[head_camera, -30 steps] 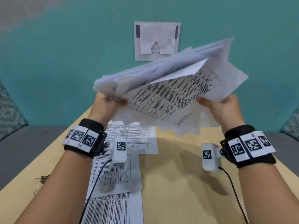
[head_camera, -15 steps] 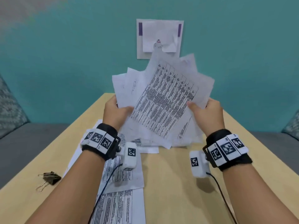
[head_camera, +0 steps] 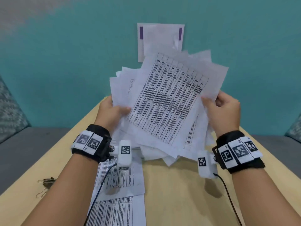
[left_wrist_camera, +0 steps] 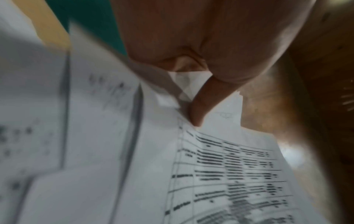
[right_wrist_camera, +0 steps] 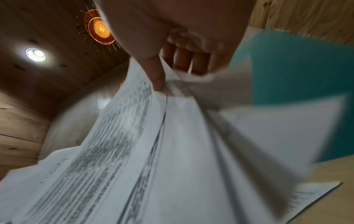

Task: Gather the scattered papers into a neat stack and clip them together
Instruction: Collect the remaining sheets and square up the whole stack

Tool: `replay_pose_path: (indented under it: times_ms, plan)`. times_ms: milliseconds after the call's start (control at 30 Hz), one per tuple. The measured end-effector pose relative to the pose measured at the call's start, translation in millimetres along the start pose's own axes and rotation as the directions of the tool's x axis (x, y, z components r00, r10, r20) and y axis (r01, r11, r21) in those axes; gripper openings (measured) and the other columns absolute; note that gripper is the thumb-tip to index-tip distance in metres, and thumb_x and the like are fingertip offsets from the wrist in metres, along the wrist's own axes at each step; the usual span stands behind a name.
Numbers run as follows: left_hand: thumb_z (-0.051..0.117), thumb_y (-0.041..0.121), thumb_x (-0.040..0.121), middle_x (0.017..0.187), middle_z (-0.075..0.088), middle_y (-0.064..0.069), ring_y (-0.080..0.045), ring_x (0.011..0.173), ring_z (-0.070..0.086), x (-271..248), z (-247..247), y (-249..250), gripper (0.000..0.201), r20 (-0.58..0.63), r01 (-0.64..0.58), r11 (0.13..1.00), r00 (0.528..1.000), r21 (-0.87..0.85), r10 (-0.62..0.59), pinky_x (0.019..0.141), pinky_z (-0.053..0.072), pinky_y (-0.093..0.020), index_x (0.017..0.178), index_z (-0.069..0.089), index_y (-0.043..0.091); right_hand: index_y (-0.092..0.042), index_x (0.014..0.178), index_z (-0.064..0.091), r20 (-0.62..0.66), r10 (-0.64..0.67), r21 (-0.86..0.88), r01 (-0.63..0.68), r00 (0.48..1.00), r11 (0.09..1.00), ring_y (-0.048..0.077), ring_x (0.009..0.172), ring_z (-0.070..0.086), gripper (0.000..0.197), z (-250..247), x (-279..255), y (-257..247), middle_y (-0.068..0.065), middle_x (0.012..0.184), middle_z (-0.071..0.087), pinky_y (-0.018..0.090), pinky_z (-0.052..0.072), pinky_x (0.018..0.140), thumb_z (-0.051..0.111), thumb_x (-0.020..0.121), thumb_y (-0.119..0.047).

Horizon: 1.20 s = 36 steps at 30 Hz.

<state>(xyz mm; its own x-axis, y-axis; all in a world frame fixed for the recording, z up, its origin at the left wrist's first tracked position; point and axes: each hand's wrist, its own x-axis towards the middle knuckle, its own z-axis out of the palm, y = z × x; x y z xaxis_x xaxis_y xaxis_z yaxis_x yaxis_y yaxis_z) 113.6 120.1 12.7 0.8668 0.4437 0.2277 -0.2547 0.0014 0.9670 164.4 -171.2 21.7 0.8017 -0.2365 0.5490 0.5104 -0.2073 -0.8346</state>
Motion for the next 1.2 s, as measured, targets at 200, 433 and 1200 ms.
replay_pose_path:
  times_ms: [200,433,1200]
  plan:
    - [0.069,-0.013,0.082,0.11,0.077,-0.01,-0.031,0.105,0.073,5.2,-4.2,8.9,0.035,-0.107,0.081,0.99,0.99,-0.112,-0.093,0.1,0.055,-0.049,0.104,0.07,0.014,-0.025,0.149,0.04,-0.042,0.238,0.01,-0.238,0.97,0.971,0.014,0.136,0.043,0.076,2.2,-0.4,1.1,-0.003,0.149,0.045,0.034,0.036,0.109,0.074,0.086,-0.048]
    - [0.068,-0.014,0.084,0.118,0.073,-0.014,-0.03,0.105,0.072,2.6,2.8,19.2,0.051,-0.216,0.155,0.915,0.945,-0.373,-0.248,0.087,0.061,-0.043,0.131,0.058,0.004,-0.025,0.141,0.057,0.555,0.366,0.519,-0.655,0.747,0.549,0.031,0.125,0.063,0.064,34.3,-17.5,-11.4,0.007,0.138,0.065,0.053,0.046,0.105,0.056,0.091,-0.066]
    - [0.059,-0.02,0.087,0.111,0.077,-0.012,-0.03,0.1,0.074,0.0,0.3,13.5,0.044,-0.034,0.187,0.95,0.979,-0.25,-0.201,0.076,0.062,-0.039,0.122,0.066,0.005,-0.015,0.094,0.074,-0.119,0.232,0.101,-0.22,0.966,0.97,0.012,0.073,0.063,0.011,-13.3,11.5,3.8,-0.006,0.078,0.069,0.02,0.048,0.07,0.079,0.084,-0.017]
